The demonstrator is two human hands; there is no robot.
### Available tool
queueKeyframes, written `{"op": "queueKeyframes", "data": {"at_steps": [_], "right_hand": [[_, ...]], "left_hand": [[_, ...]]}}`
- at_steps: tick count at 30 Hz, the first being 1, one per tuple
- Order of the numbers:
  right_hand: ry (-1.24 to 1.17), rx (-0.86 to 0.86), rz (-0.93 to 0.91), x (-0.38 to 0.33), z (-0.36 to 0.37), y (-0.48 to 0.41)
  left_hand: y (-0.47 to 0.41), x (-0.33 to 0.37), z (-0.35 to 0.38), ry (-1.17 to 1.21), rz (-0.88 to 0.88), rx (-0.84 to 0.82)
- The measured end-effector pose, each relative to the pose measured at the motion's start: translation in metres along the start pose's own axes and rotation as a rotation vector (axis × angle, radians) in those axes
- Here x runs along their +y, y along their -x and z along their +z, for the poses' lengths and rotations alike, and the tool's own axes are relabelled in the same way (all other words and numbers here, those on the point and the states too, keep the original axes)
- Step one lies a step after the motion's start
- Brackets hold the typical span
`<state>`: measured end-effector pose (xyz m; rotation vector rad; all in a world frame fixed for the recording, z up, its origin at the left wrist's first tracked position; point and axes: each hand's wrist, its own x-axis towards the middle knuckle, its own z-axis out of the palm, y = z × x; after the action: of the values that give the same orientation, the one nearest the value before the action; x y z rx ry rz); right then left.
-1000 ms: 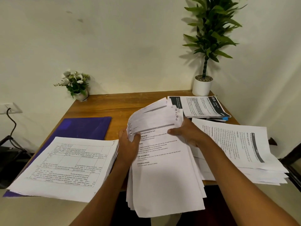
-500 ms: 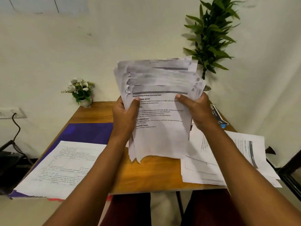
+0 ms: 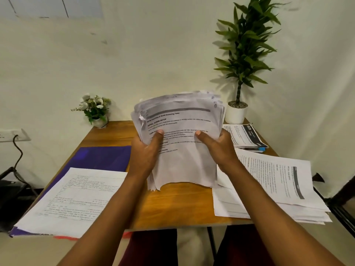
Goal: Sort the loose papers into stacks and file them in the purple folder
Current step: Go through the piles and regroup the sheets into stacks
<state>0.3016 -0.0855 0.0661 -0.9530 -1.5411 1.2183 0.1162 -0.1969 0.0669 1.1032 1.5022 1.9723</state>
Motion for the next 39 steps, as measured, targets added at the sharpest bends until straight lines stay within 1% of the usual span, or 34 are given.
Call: {"op": "queueKeyframes", "data": {"at_steps": [4,9,11,14,17,20,22,24,25,26,28,30,32,34,35,37,38,39], "right_hand": [[0.02,-0.056,0.048,0.031,0.011,0.021],[-0.051,-0.036,0.015,0.026,0.011,0.034],[-0.054,-0.056,0.039,0.036,0.014,0.034],[0.035,-0.068,0.102,0.054,0.016,0.037],[0.046,-0.042,0.133,0.058,0.015,0.037],[0.128,-0.075,0.198,0.062,0.016,0.034],[0.166,-0.083,0.22,0.061,0.014,0.029],[0.169,-0.107,0.217,0.058,0.01,0.024],[0.125,-0.139,0.225,0.056,0.007,0.02],[0.038,-0.175,0.242,0.053,0.005,0.016],[-0.212,-0.229,0.296,0.043,0.002,0.005],[-0.368,-0.244,0.336,0.031,0.0,-0.01],[-0.365,-0.303,0.366,0.019,-0.002,-0.024],[-0.264,-0.361,0.413,0.011,-0.002,-0.033],[-0.212,-0.365,0.444,0.009,0.0,-0.035],[-0.169,-0.305,0.498,0.011,0.006,-0.04],[-0.181,-0.26,0.514,0.014,0.012,-0.044],[-0.215,-0.21,0.518,0.018,0.018,-0.047]], "left_hand": [[0.019,-0.026,-0.006,-0.1,-0.137,-0.031],[0.019,-0.031,-0.012,-0.09,-0.107,0.034],[0.019,-0.036,-0.012,-0.109,-0.141,0.017],[0.027,-0.051,-0.011,-0.137,-0.206,-0.009],[0.029,-0.058,-0.011,-0.135,-0.205,0.012],[0.028,-0.062,-0.012,-0.161,-0.208,0.005],[0.024,-0.066,-0.013,-0.19,-0.238,0.028],[0.018,-0.066,-0.015,-0.176,-0.287,0.053],[0.014,-0.065,-0.017,-0.168,-0.309,0.05],[0.01,-0.063,-0.018,-0.189,-0.32,0.03],[-0.003,-0.059,-0.025,-0.309,-0.333,-0.047],[-0.017,-0.057,-0.037,-0.418,-0.406,-0.153],[-0.03,-0.054,-0.048,-0.466,-0.503,-0.264],[-0.041,-0.042,-0.055,-0.485,-0.559,-0.397],[-0.046,-0.036,-0.059,-0.423,-0.595,-0.465],[-0.057,-0.023,-0.067,-0.13,-0.719,-0.548],[-0.062,-0.019,-0.076,0.042,-0.787,-0.539],[-0.067,-0.016,-0.085,0.195,-0.834,-0.497]]}}
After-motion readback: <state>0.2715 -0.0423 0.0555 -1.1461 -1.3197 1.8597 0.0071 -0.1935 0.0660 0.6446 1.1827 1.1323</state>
